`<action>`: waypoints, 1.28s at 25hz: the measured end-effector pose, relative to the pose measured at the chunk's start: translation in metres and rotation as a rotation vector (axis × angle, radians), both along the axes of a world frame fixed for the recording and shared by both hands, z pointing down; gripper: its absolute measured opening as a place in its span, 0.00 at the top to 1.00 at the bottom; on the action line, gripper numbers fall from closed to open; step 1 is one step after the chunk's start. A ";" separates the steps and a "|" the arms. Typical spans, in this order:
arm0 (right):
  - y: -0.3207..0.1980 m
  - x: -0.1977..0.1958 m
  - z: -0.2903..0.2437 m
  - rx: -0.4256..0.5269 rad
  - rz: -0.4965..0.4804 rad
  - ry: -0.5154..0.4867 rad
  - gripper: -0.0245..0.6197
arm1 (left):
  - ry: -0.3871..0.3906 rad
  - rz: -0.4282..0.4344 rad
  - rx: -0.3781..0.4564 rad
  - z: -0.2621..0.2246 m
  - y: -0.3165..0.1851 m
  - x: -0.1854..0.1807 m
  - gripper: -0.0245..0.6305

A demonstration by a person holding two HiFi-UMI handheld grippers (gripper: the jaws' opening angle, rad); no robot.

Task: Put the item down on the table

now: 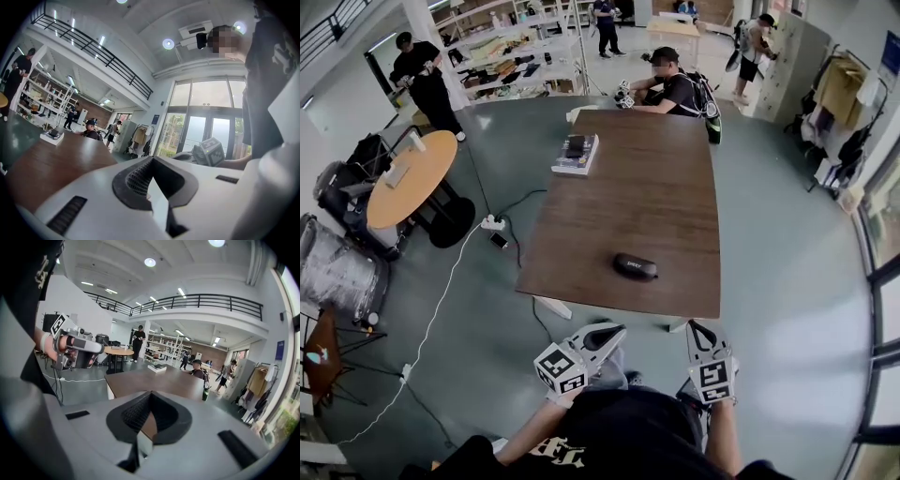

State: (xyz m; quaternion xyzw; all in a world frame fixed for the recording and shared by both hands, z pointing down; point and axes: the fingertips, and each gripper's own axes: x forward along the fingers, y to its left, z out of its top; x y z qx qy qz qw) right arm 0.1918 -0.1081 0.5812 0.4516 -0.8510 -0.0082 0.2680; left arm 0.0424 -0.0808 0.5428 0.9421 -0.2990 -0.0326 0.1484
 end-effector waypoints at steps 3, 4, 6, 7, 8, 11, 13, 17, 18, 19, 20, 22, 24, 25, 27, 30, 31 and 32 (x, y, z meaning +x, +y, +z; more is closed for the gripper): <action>0.012 0.000 0.001 0.001 0.005 -0.006 0.98 | 0.004 -0.027 -0.005 0.001 0.005 -0.005 0.95; 0.014 0.001 0.001 0.004 0.008 -0.011 0.98 | 0.005 -0.039 -0.007 0.002 0.006 -0.007 0.95; 0.017 0.004 0.001 0.005 0.019 -0.018 0.98 | 0.001 -0.057 -0.010 0.003 0.006 -0.010 0.95; 0.018 0.007 0.000 0.003 0.027 -0.018 0.98 | 0.000 -0.062 -0.011 0.003 0.006 -0.012 0.95; 0.019 0.009 -0.001 0.002 0.035 -0.018 0.98 | 0.002 -0.065 -0.013 0.003 0.006 -0.013 0.95; 0.021 0.019 -0.002 0.010 0.052 -0.041 0.98 | 0.008 -0.080 -0.017 0.007 0.009 -0.018 0.95; 0.021 0.027 -0.003 0.023 0.064 -0.082 0.98 | 0.007 -0.090 -0.027 0.010 0.013 -0.020 0.95; 0.025 0.051 -0.016 0.024 0.116 -0.088 0.98 | 0.006 -0.079 -0.053 0.006 0.019 -0.016 0.95; 0.023 0.056 -0.019 0.028 0.125 -0.083 0.98 | 0.004 -0.075 -0.053 0.004 0.019 -0.015 0.95; 0.022 0.060 -0.021 0.032 0.134 -0.081 0.98 | 0.003 -0.071 -0.053 0.004 0.018 -0.014 0.95; 0.022 0.065 -0.021 0.034 0.142 -0.082 0.98 | 0.002 -0.068 -0.053 0.004 0.019 -0.013 0.95; 0.024 0.072 -0.020 0.032 0.157 -0.086 0.98 | 0.000 -0.064 -0.056 0.005 0.019 -0.010 0.95; 0.025 0.076 -0.019 0.027 0.166 -0.086 0.98 | -0.005 -0.062 -0.060 0.006 0.019 -0.009 0.95; 0.026 0.076 -0.019 0.025 0.168 -0.086 0.98 | -0.007 -0.061 -0.061 0.006 0.019 -0.009 0.95; 0.026 0.077 -0.018 0.023 0.172 -0.085 0.98 | -0.010 -0.059 -0.063 0.006 0.018 -0.009 0.95; 0.025 0.076 -0.017 0.020 0.175 -0.082 0.98 | -0.013 -0.055 -0.064 0.006 0.016 -0.009 0.95; 0.026 0.075 -0.017 0.019 0.177 -0.082 0.98 | -0.014 -0.053 -0.065 0.007 0.016 -0.009 0.95; 0.026 0.075 -0.016 0.018 0.178 -0.082 0.98 | -0.015 -0.052 -0.065 0.007 0.016 -0.009 0.95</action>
